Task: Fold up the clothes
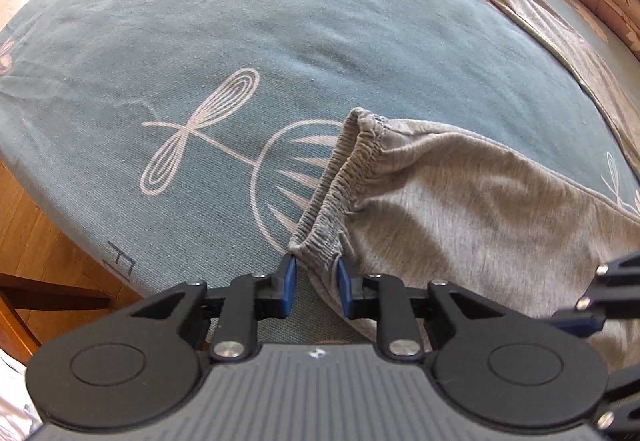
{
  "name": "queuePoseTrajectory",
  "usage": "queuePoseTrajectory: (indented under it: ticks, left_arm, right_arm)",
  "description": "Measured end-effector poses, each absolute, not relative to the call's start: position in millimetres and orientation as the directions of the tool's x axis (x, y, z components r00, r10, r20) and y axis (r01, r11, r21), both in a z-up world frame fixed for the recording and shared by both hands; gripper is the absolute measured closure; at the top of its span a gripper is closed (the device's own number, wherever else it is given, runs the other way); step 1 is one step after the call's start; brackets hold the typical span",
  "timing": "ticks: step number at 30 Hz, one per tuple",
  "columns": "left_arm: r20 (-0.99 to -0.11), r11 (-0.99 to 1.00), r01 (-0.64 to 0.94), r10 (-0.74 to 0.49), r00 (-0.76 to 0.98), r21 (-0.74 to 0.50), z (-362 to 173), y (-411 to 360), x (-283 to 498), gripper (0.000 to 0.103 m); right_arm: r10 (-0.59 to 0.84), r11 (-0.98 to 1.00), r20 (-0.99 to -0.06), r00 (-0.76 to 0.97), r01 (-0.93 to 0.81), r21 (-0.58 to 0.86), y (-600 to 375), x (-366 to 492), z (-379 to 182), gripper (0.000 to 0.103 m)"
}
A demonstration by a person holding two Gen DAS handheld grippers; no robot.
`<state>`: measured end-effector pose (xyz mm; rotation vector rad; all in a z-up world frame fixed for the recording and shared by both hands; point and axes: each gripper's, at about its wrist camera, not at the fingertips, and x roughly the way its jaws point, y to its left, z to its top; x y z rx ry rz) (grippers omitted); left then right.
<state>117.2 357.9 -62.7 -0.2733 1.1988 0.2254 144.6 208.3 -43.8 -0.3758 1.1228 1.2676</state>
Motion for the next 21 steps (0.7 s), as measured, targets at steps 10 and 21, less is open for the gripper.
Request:
queuePoseTrajectory:
  ticks: [10,21]
  left_arm:
    - [-0.931,0.911,-0.379,-0.017,0.365,-0.165,-70,370,111,0.072]
    - [-0.904,0.878,-0.433,0.001,0.428,-0.205,-54,372,93,0.092]
  right_arm:
    - [0.516,0.304,-0.840,0.168,-0.953,-0.004,205,220,-42,0.057]
    - [0.484,0.249,-0.844,0.230,-0.961,-0.119,222,218,-38,0.087]
